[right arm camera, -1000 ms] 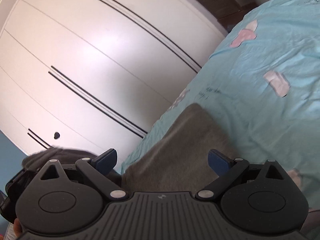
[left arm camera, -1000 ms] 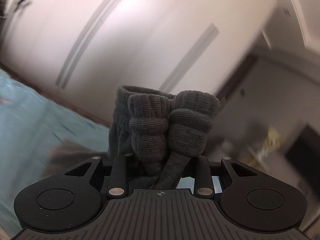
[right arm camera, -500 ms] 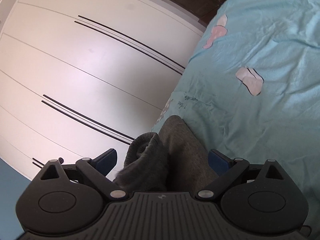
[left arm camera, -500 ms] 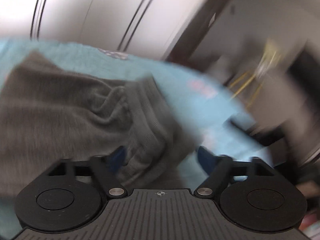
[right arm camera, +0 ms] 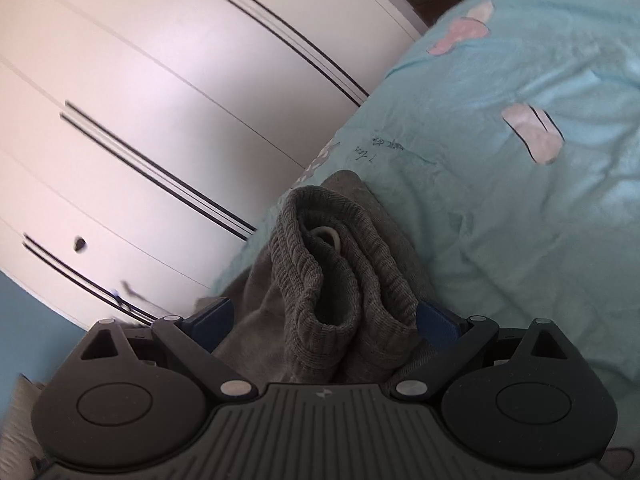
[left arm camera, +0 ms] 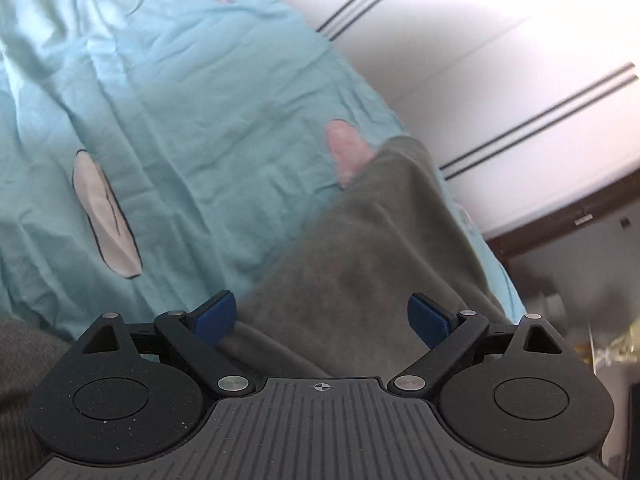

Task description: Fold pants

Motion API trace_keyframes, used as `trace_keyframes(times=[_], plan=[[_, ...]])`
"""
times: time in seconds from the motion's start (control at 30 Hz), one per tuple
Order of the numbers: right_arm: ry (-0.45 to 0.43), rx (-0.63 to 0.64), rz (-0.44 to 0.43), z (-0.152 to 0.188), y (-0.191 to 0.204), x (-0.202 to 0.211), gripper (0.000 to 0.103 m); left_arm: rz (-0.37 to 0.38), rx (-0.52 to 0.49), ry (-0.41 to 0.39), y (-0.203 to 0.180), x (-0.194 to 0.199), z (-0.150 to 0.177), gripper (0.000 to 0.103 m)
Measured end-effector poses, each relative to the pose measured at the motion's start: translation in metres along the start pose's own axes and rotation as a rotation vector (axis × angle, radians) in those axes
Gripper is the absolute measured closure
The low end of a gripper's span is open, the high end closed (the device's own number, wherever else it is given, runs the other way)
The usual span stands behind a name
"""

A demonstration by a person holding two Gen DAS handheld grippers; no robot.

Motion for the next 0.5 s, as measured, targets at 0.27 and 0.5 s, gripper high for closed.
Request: trace_keyframes(times=[0.27,0.5], plan=[[0.077,0.216,0.097,0.007,0.022,-0.036,0.01,0.035,0.011,0.011,0.011,0.002,-0.001,0.006],[0.103,0.031,0.091,-0.015,0.016,-0.06,0.006,0.023,-0.003,0.022,0.009,0.001,0.004,0.006]])
Point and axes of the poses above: each gripper's, at about its wrist camera, not at the fingertips, and x roughly against the way its jaws point, y to its left, z to its underside, the point moved 6 cm from there along -x, roughly the way its jaws point, and after that the axes turned 7 degrees about -y, right-handed, at the moved point
